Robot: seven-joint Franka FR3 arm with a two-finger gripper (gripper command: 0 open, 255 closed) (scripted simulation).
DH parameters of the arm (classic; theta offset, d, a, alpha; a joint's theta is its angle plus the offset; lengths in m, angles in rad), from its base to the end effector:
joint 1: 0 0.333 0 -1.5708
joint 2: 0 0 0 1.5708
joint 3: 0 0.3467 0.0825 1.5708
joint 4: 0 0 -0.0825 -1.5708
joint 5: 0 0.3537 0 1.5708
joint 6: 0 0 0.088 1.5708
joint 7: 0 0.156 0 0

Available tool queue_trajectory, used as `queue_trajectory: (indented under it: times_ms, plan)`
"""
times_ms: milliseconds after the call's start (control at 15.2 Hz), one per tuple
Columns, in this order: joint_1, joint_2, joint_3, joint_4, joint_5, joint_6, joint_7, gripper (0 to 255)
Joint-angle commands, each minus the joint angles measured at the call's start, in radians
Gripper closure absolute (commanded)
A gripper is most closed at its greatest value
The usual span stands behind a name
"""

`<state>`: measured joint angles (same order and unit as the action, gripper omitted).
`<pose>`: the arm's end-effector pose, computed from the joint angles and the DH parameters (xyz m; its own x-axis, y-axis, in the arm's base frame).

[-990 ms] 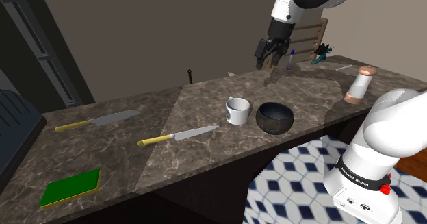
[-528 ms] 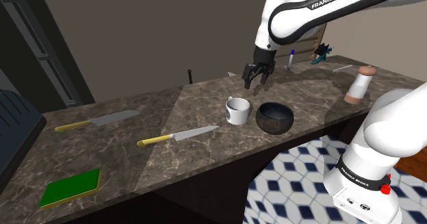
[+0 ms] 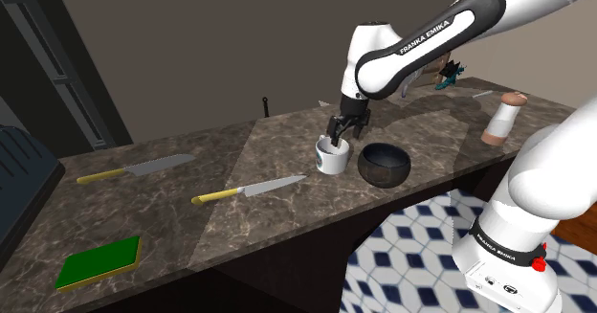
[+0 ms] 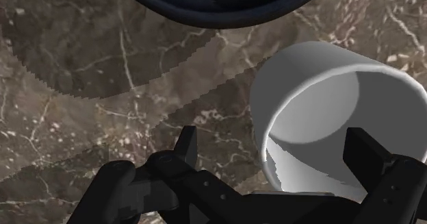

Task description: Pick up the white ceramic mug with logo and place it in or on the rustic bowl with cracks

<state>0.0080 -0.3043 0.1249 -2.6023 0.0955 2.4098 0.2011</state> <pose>0.3951 0.0556 0.3689 0.9849 -0.1410 0.1004 -0.1360 -0.9892 -0.0551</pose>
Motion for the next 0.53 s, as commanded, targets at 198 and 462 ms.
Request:
queue_trajectory:
  times_ms: [198, 462]
  plan:
    - [-0.003, 0.068, 0.002, -0.018, -0.003, 0.086, -0.002, 0]
    - [-0.003, 0.088, 0.003, -0.023, -0.004, 0.111, -0.001, 0]
